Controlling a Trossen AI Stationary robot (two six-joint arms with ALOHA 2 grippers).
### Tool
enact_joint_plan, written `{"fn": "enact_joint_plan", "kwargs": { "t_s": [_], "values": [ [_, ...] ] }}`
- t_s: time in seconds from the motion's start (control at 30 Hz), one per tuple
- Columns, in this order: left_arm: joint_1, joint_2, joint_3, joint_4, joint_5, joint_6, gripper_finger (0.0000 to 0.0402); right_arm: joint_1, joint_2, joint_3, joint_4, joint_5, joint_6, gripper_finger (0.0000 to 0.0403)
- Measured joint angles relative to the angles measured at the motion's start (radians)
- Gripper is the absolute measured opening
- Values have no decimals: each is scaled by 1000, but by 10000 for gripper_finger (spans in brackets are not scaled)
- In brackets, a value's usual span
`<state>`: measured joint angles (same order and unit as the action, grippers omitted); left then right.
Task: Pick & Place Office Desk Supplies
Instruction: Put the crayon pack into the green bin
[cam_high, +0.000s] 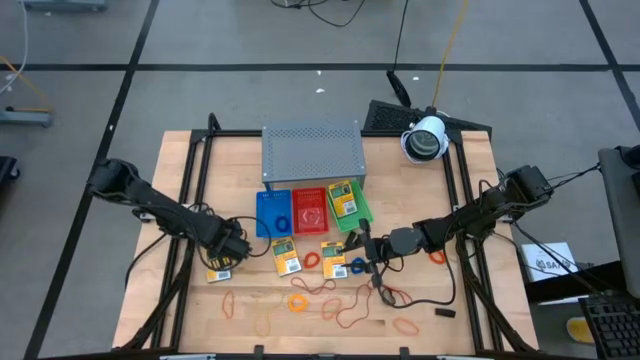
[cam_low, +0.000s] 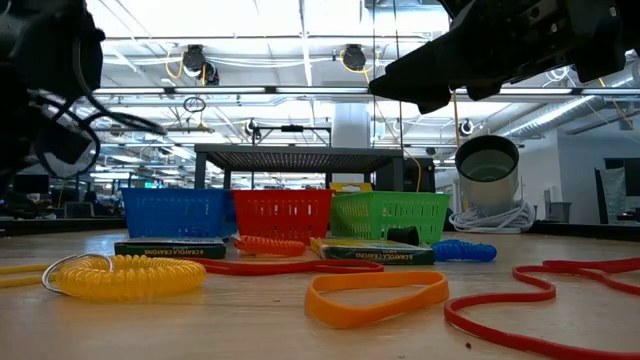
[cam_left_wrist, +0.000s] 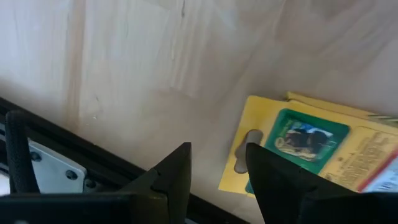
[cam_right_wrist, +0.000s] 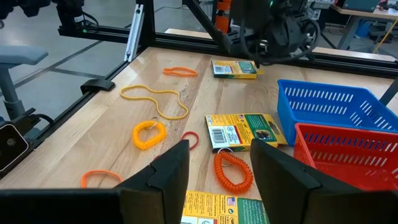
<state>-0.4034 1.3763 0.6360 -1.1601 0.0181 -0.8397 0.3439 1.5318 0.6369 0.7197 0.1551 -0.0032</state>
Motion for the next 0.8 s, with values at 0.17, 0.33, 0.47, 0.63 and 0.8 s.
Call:
{"fn": "enact_joint_plan", "kwargs": {
  "t_s": [0.17, 0.33, 0.47, 0.63, 0.8],
  "values": [
    [0, 75, 0, 1, 8, 19, 161, 0, 0, 0, -2, 0, 0, 160],
    [0, 105, 0, 10, 6, 26, 161, 0, 0, 0, -2, 0, 0, 160],
    [0, 107, 0, 13, -15, -11, 156, 0, 0, 0, -2, 0, 0, 160],
    [0, 107, 0, 13, -11, -28, 80, 0, 0, 0, -2, 0, 0, 160],
    [0, 107, 0, 22, 1, -37, 12, 0, 0, 0, -2, 0, 0, 160]
  ]
}}
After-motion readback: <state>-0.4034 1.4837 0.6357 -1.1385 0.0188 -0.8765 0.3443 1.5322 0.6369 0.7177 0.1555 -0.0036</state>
